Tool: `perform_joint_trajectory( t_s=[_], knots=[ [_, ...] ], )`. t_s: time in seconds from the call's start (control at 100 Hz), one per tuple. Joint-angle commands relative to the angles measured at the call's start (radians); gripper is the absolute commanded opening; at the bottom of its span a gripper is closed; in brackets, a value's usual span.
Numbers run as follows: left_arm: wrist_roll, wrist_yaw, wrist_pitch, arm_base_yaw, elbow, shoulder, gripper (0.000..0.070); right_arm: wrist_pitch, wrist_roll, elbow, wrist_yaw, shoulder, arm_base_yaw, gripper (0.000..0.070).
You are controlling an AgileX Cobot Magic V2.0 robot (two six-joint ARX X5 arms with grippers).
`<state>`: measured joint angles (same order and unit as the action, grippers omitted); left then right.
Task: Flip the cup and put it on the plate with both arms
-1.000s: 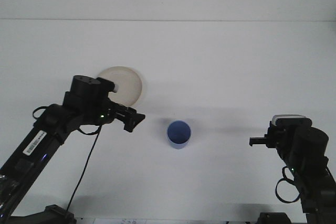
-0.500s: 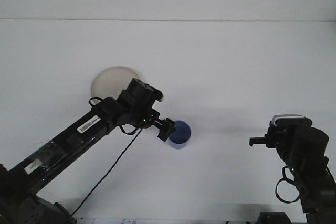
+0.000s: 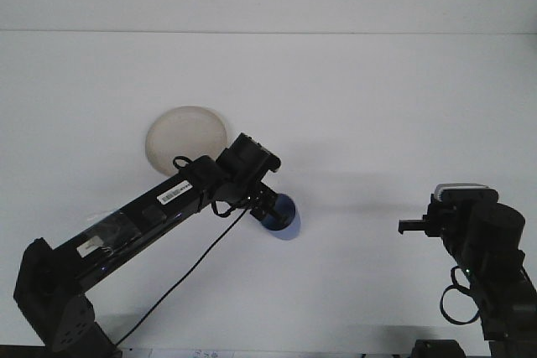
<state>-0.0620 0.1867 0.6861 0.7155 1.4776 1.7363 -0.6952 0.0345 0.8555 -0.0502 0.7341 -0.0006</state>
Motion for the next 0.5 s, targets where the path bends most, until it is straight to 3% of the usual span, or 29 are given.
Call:
perform_joint_trajectory(
  t_s=[0.0,0.14,0.31,0.49],
  knots=[
    [0.027,-0.044,0.03,-0.015,0.074,0.001,0.0008,0.003,0.011,0.004,-0.002,0.006,0.001,0.0],
    [0.057,-0.103,0.154,-0.115,0.211,-0.004,0.0007,0.0,0.011,0.004,-0.002,0.006,0.001,0.0],
    [0.053,-0.251,0.177,-0.276,0.291,-0.004,0.0008,0.001,0.013,0.004,-0.002,0.006,0.001,0.0],
    [0.047,-0.262,0.172,-0.426,0.293,0.018,0.0008,0.007,0.016,0.004,-0.002,0.006,0.001,0.0]
  ],
)
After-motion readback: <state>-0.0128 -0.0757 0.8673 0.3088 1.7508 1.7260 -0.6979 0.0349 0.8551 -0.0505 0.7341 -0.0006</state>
